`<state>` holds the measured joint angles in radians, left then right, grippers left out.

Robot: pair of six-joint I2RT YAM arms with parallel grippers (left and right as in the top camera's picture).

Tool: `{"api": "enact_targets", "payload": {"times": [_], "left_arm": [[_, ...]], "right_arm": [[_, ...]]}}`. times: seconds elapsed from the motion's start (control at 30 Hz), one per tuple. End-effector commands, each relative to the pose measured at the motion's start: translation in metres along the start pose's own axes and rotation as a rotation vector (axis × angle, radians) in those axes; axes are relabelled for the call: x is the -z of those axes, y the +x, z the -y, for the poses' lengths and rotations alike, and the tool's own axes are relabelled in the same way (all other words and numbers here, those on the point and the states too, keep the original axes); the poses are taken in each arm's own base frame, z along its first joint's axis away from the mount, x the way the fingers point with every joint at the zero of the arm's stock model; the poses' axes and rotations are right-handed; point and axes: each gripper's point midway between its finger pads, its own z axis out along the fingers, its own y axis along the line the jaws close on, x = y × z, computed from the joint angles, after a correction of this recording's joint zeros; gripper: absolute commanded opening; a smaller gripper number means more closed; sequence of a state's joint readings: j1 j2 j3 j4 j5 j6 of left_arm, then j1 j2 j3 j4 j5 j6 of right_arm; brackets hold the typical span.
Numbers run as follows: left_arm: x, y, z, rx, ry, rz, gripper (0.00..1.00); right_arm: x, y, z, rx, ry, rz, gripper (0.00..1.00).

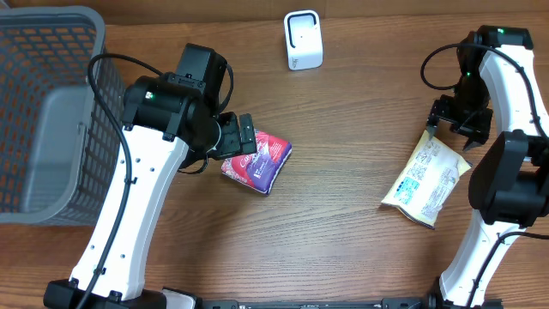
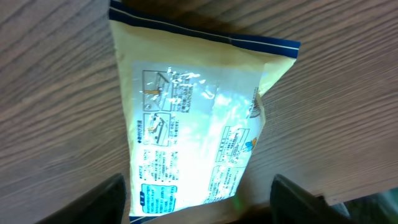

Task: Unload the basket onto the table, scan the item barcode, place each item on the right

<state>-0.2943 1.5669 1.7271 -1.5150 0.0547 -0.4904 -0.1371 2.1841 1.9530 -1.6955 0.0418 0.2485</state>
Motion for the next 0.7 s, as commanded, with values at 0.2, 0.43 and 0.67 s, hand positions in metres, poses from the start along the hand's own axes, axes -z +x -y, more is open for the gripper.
{"api": "enact_targets", "payload": {"times": [0.2,0.43,0.67], "left_arm": [[0.007,-0.002,0.001,-0.018,0.006,0.026,1.0],[0.007,-0.002,0.001,-0.018,0.006,0.026,1.0],[0.007,-0.002,0.001,-0.018,0.006,0.026,1.0]], "right_arm": [[-0.02,0.023,-0.001,0.026,-0.009,-0.088,0.13],[-0.103,0.04,-0.02,0.002,-0.111,-0.181,0.15],[-0.103,0.019,-0.116,0.112,-0.422,-0.042,0.12]]}}
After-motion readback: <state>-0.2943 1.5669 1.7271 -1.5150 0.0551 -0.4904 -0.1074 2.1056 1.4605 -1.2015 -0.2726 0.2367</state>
